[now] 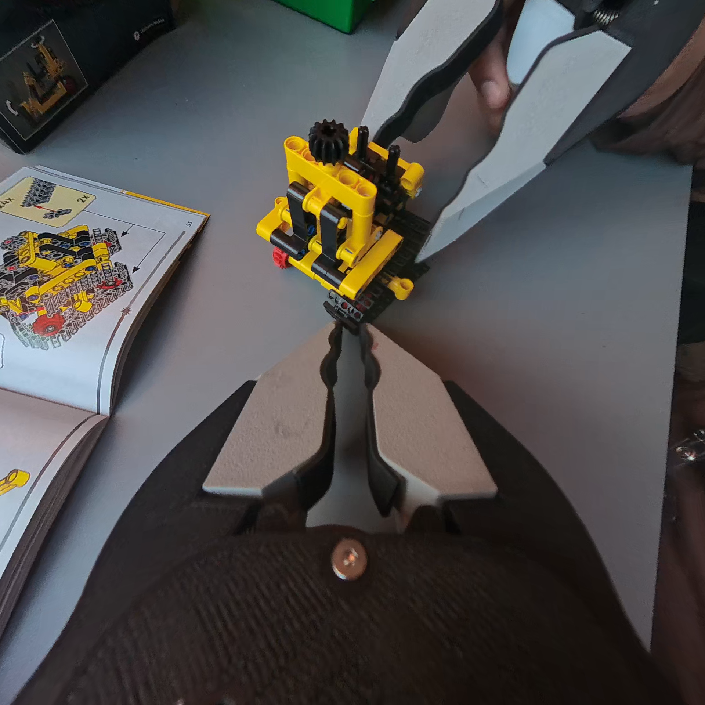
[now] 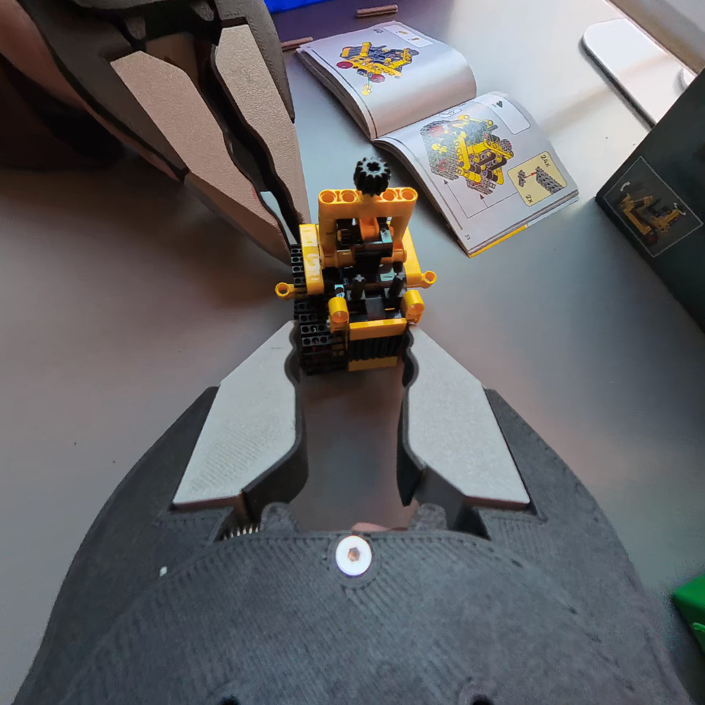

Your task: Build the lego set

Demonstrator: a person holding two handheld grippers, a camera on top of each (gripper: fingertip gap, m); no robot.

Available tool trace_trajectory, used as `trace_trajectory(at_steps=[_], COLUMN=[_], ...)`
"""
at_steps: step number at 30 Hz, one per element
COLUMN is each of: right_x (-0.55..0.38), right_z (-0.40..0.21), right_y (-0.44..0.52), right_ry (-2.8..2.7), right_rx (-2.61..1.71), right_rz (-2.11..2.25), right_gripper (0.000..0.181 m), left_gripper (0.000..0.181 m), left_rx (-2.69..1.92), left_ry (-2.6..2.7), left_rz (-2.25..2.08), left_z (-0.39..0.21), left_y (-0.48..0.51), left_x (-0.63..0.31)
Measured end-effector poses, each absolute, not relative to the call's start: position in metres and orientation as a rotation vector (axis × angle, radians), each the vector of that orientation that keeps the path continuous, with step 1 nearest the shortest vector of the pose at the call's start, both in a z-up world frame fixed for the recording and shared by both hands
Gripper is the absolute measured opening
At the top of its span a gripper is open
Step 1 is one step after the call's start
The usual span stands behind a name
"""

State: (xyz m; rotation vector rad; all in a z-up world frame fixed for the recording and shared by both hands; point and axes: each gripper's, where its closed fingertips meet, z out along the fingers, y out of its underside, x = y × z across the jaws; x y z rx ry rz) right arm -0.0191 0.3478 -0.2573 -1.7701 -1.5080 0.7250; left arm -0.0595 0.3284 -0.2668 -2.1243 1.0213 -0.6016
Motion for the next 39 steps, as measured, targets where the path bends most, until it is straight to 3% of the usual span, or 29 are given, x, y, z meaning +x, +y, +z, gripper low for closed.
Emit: trace_trajectory(at_steps=[2,7,36,39], right_x=[-0.02,-0.018,-0.02,-0.019], right_z=[-0.257,-0.257,-0.251,-0.26], right_y=[0.346,0.345,0.332,0.336], right_ry=[-1.503,-1.503,-1.508,-1.537], right_rx=[-1.787,-1.796,-1.762,-1.764], right_rz=[0.767,0.792,0.863,0.77], right_gripper=[0.048,0.048,0.044,0.049], left_gripper=[0.013,0.004,0.002,0.002], left_rx=[-2.122,-2.1,-2.108,-2.11], left_ry=[1.016,1.019,1.014,1.012], left_rz=[-0.58,-0.56,-0.573,-0.575], left_z=[-0.267,-0.265,-0.265,-0.265], left_y=[0.33,0.33,0.329,0.329], left_x=[-0.06,-0.06,-0.06,-0.06])
